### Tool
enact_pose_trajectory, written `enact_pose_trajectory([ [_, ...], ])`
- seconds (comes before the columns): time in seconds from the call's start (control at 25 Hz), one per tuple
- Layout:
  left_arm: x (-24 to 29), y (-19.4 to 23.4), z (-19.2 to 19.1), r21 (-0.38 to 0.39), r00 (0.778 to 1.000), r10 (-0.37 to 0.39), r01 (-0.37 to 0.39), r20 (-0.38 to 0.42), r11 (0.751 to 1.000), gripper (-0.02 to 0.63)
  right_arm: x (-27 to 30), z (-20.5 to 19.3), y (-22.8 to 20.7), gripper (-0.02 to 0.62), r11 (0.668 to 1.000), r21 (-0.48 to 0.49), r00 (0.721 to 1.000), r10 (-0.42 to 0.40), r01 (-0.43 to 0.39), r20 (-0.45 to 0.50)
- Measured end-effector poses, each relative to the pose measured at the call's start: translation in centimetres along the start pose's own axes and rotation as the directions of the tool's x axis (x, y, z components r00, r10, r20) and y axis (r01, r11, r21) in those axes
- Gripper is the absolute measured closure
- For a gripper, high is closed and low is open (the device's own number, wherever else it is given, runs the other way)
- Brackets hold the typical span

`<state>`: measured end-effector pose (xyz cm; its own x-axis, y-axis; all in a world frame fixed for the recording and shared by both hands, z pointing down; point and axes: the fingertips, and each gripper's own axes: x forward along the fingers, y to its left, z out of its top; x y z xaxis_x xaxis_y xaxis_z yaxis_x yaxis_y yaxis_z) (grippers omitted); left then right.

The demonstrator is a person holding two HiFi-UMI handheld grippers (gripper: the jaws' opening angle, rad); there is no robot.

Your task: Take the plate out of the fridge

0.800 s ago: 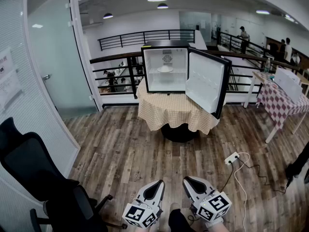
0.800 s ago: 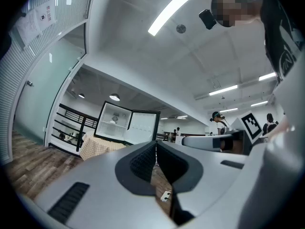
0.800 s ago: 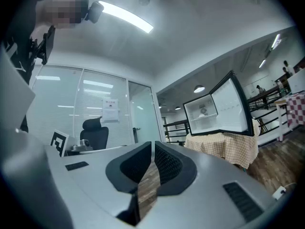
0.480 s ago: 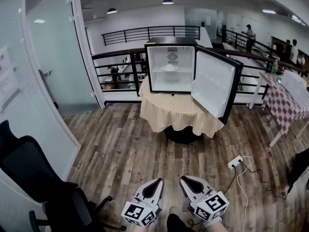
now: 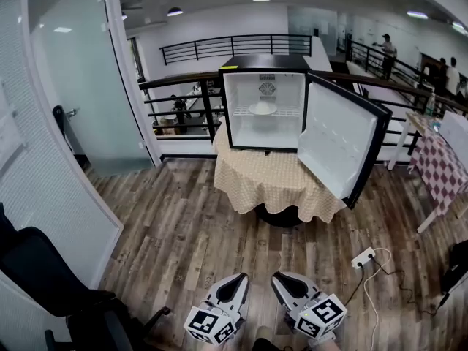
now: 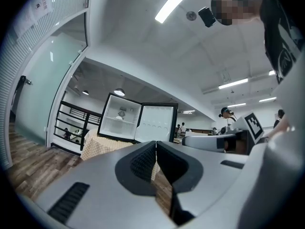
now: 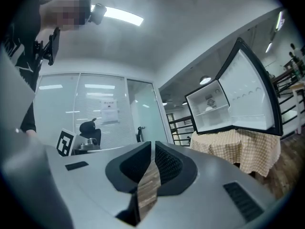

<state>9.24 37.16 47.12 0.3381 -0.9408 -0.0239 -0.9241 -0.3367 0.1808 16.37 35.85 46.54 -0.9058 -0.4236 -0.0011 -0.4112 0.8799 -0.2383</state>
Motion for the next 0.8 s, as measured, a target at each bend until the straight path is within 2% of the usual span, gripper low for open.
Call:
enact_pose_trajectory([
  [0.36, 7.7, 3.6, 1.5, 0.020, 1.000, -0.004, 0.004, 0.023, 1.000, 0.594, 4.5, 1.8, -6.9, 0.548, 1.000, -0.026, 1.000, -0.009, 0.010, 0.010],
  [0.8, 12.3, 4.5, 2.7, 0.027, 0.999, -0.047, 0.046, 0.020, 0.999, 0.594, 7.2, 3.5, -9.8, 0.548, 1.000, -0.014, 1.000, 0.021, -0.021, 0.017],
])
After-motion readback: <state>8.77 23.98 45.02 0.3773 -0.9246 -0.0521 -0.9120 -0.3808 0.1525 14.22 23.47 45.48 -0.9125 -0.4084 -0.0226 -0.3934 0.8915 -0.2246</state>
